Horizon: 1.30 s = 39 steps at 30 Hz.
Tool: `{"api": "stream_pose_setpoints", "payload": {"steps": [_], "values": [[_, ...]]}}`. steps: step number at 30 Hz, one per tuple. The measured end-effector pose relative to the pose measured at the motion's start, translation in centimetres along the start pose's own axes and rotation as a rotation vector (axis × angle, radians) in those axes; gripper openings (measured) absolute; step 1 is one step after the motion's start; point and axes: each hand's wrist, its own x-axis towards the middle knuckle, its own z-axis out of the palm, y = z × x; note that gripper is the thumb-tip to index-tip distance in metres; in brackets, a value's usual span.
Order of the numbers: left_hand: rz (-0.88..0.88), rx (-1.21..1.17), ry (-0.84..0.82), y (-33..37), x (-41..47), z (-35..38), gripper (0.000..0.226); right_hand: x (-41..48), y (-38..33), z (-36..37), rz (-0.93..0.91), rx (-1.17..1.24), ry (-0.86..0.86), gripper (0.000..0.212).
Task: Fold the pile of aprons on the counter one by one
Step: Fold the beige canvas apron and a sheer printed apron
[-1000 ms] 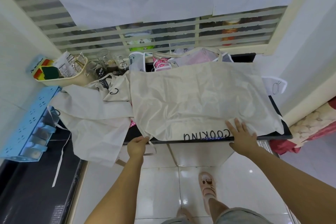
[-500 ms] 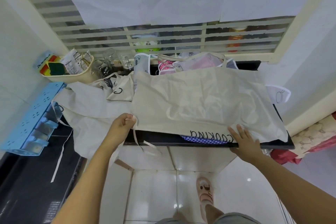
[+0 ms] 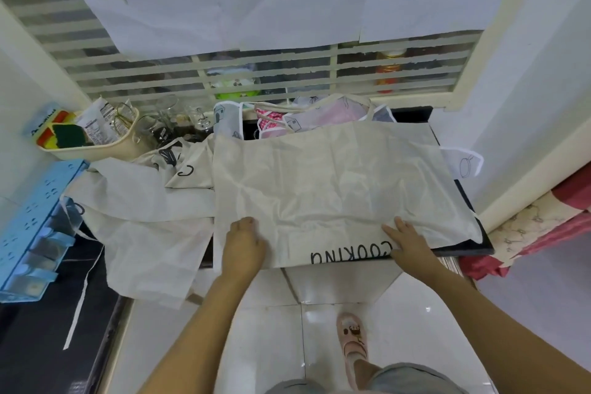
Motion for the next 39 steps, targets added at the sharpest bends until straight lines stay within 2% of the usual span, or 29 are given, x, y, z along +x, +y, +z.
{"api": "stream_pose_setpoints", "payload": {"steps": [2,3,5,6,7,9,11,13,15,17,19,21,23,25,27,28,30,34,36,38,39], "values": [[0.158,0.027,-0.112,3.1,-0.1,4.5,0.055,-0.5,0.7,0.3,-0.031,0.035,0.081,0.055],[0.167,0.067,-0.193,4.4,-0.1,6.5,0.060,-0.8,1.2,0.7,-0.031,0.038,0.105,0.053],[0.075,0.196,-0.375,6.0,-0.3,9.7,0.070,-1.3,3.1,1.4,0.039,0.040,0.169,0.070],[0.027,0.247,-0.436,6.4,-0.4,10.9,0.074,-1.6,4.4,1.9,0.098,0.072,0.228,0.072],[-0.010,0.284,-0.466,6.4,-0.6,11.7,0.077,-2.0,5.5,2.1,0.154,0.126,0.293,0.065],[-0.034,0.324,-0.468,6.1,-0.7,12.6,0.080,-2.8,7.1,2.2,0.193,0.240,0.426,0.048],[-0.028,0.339,-0.465,5.6,-0.6,12.7,0.080,-3.1,7.9,1.7,0.185,0.388,0.536,0.044],[0.000,0.347,-0.461,5.1,-0.4,12.5,0.081,-2.9,8.5,0.7,0.310,0.584,0.689,0.046],[0.036,0.362,-0.452,4.5,0.0,12.2,0.081,-2.7,9.2,-0.7,0.477,0.764,0.761,0.044],[0.052,0.361,-0.443,3.9,0.7,11.8,0.077,-2.5,10.0,-1.6,0.547,0.873,0.705,0.033],[0.049,0.330,-0.440,3.5,1.3,11.3,0.072,-2.4,10.3,-2.4,0.511,0.924,0.639,0.026],[0.055,0.319,-0.445,3.6,1.6,11.0,0.070,-2.4,11.1,-3.2,0.441,1.037,0.565,0.030],[0.063,0.330,-0.444,3.4,1.6,11.0,0.071,-2.2,12.0,-3.8,0.390,1.104,0.398,0.036],[0.069,0.337,-0.444,3.3,1.7,11.0,0.072,-2.2,12.8,-4.8,0.374,1.016,0.207,0.031],[0.075,0.340,-0.450,3.3,1.8,11.0,0.073,-2.5,13.6,-6.0,0.342,0.864,0.118,0.018],[0.079,0.340,-0.455,3.3,1.8,10.9,0.073,-2.8,13.9,-6.9,0.316,0.776,0.094,0.014],[0.084,0.342,-0.458,3.2,1.8,10.9,0.073,-3.1,14.8,-8.6,0.296,0.641,0.061,0.023],[0.076,0.403,-0.426,3.2,1.7,11.2,0.076,-3.8,16.2,-10.5,0.364,0.573,0.104,0.015],[0.080,0.439,-0.402,3.4,1.7,11.5,0.095,-4.0,16.5,-9.7,0.466,0.722,0.175,0.022],[0.098,0.443,-0.350,3.7,1.5,12.1,0.117,-3.9,15.9,-7.8,0.635,1.039,0.160,0.035],[0.137,0.426,-0.321,3.9,1.3,12.5,0.116,-3.9,15.0,-6.9,0.698,1.218,0.125,0.035]]}}
